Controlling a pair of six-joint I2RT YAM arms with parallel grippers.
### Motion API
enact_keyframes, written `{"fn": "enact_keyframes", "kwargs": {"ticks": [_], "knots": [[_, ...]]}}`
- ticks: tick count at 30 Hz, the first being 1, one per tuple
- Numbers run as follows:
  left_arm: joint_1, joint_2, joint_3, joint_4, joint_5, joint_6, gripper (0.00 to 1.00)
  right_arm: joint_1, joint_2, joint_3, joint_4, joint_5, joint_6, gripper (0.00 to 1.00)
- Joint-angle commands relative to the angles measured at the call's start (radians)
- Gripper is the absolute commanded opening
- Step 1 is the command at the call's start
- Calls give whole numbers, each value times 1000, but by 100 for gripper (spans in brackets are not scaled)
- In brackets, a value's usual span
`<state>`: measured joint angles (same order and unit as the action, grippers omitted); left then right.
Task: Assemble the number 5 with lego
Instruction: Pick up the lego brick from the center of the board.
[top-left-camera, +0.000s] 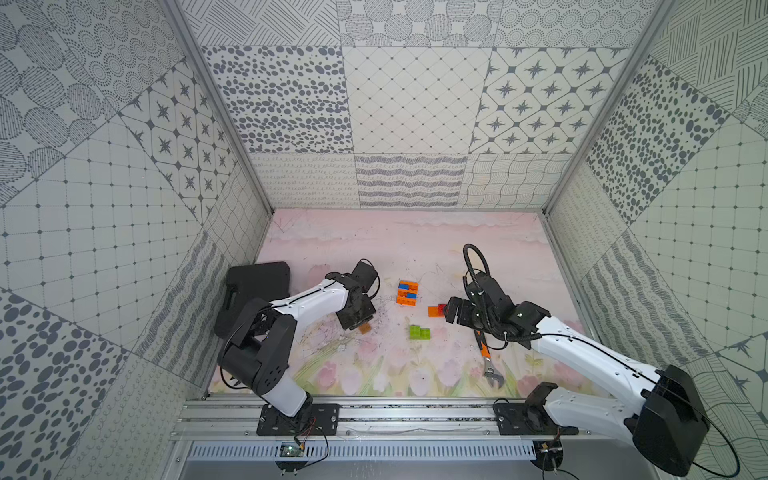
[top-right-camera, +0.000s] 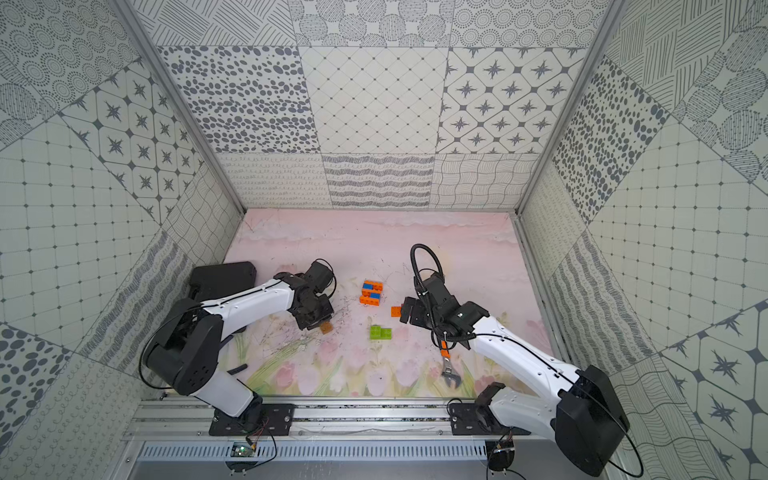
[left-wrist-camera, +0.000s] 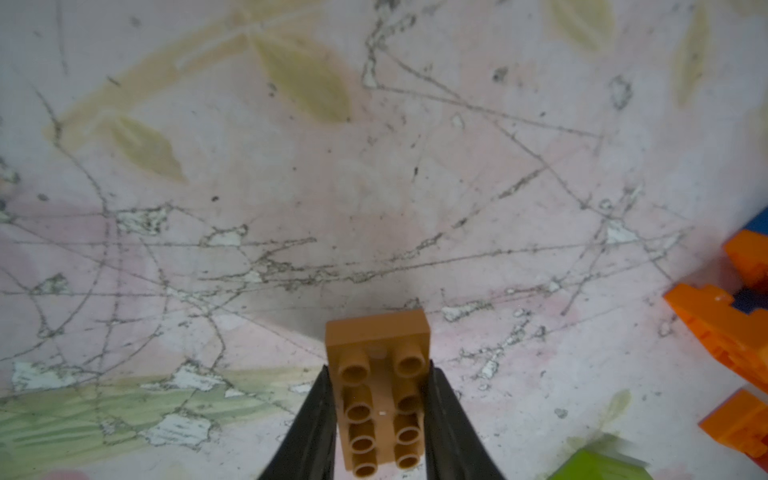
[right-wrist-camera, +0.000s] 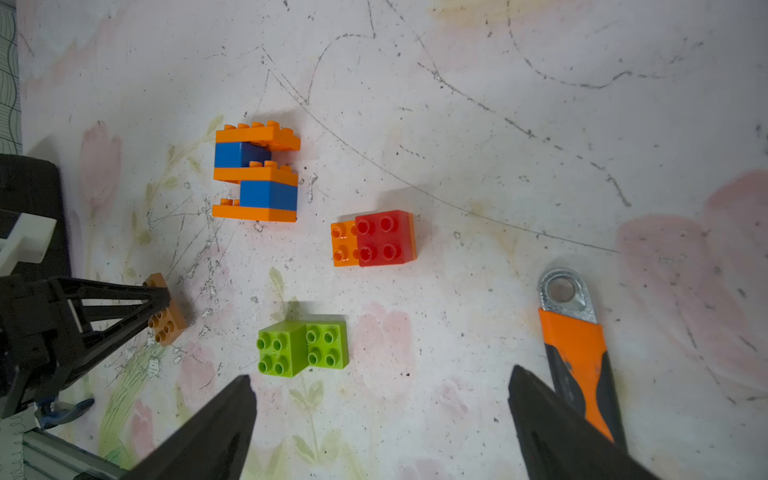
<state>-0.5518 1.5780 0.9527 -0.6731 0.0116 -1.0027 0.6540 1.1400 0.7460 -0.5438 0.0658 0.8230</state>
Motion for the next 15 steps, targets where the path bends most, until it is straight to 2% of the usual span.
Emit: {"fn": "enact_keyframes", "kwargs": {"ticks": [1, 8, 15], "knots": [[-62, -62, 38, -51, -42, 127, 16, -25, 12, 15, 19, -18, 3, 99], [-285, -88, 153, 43, -75, 465, 15, -126, -19, 11, -73, 12, -22, 99], [-531, -7, 173, 273, -45, 799, 16, -261, -121, -33, -64, -66, -52, 99]]}}
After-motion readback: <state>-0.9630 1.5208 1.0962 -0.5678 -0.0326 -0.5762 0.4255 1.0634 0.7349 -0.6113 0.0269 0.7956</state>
